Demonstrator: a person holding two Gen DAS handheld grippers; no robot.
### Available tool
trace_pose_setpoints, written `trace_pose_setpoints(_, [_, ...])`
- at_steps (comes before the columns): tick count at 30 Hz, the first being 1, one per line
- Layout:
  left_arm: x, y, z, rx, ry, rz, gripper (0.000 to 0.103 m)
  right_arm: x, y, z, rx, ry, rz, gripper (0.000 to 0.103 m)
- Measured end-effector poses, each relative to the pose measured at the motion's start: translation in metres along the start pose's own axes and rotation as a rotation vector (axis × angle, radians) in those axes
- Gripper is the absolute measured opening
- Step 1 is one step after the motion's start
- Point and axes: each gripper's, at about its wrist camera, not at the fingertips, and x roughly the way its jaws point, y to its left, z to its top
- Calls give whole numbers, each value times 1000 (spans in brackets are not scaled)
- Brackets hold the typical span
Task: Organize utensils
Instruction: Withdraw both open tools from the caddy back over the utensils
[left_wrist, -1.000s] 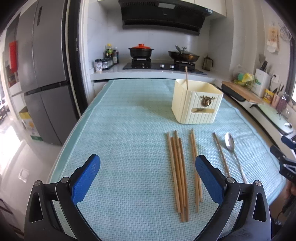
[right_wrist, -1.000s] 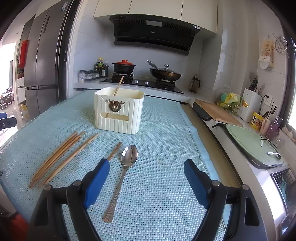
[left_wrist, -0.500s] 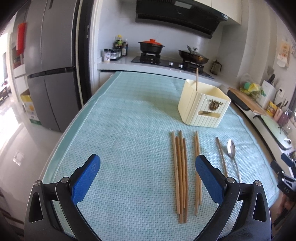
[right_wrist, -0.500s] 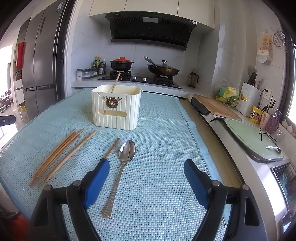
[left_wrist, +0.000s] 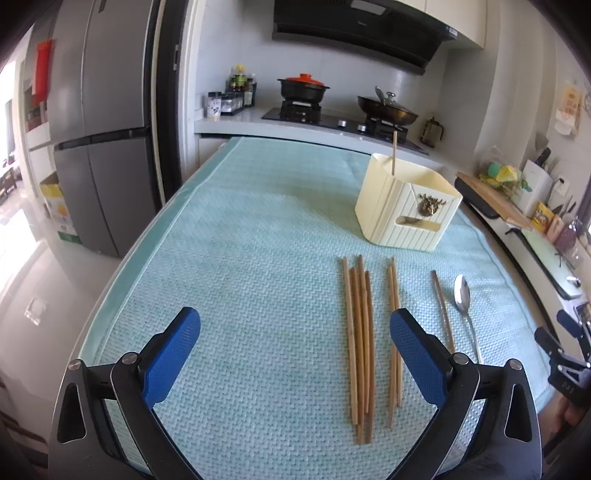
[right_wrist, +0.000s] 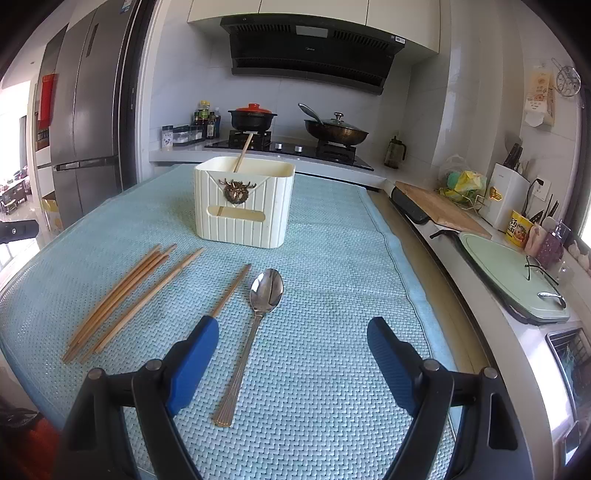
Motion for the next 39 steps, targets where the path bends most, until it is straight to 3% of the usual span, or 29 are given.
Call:
trace_pose_setpoints(12, [8,-3,-2,8,25,-6,102,4,6,-2,-17,26,17,84])
trace_pose_setpoints(20, [21,-8,-3,34,47,-10,102,10,-9,-6,45,57,-8,84])
trace_pose_setpoints(25, [42,-10,-1,38,91,-28,102,14,-9,-7,68,73,4,84])
trace_pose_setpoints(39, [140,-36,18,168,207,-6,102,19,-7,-10,62,104,8,84])
